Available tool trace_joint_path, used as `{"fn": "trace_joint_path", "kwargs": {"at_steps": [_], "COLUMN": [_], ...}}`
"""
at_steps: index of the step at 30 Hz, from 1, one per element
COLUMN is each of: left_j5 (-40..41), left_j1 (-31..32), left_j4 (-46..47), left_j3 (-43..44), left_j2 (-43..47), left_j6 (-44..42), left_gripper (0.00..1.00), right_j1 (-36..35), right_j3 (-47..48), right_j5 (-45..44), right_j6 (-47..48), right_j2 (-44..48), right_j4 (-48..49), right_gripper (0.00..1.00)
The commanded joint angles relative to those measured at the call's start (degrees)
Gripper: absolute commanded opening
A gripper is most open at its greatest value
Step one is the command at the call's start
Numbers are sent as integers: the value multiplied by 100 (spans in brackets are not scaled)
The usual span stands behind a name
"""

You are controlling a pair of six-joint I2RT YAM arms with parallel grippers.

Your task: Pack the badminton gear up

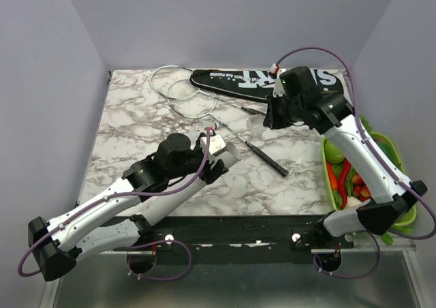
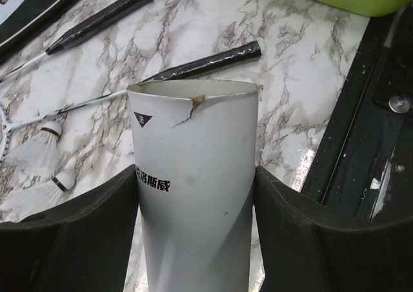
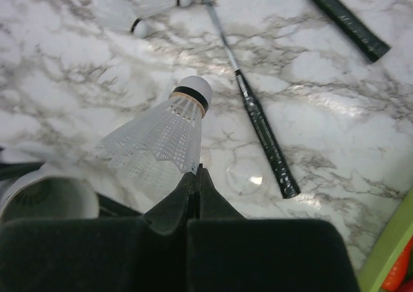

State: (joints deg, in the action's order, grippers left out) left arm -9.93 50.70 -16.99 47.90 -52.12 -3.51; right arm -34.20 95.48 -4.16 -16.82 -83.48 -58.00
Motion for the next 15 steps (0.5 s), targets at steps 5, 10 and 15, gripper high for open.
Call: {"fn": "trace_joint_path", "kwargs": {"at_steps": [5, 10, 15], "left_j5": [-1159, -1370, -1564], "left_j1": [46, 98, 98], "left_j4": [899, 1172, 1497], "left_j3": [141, 71, -26], "left_j2": [-281, -282, -176], "left_j6": [-502, -467, -361], "left_gripper": [0, 0, 0], "right_j1": [-43, -43, -43], "right_j3": [-56, 31, -30], "right_j5": [3366, 4089, 4266], "right_j6": [390, 486, 469], "right_j2": [815, 1176, 1475], "right_j4": [-642, -914, -1152], "right_gripper": [1, 1, 1]}}
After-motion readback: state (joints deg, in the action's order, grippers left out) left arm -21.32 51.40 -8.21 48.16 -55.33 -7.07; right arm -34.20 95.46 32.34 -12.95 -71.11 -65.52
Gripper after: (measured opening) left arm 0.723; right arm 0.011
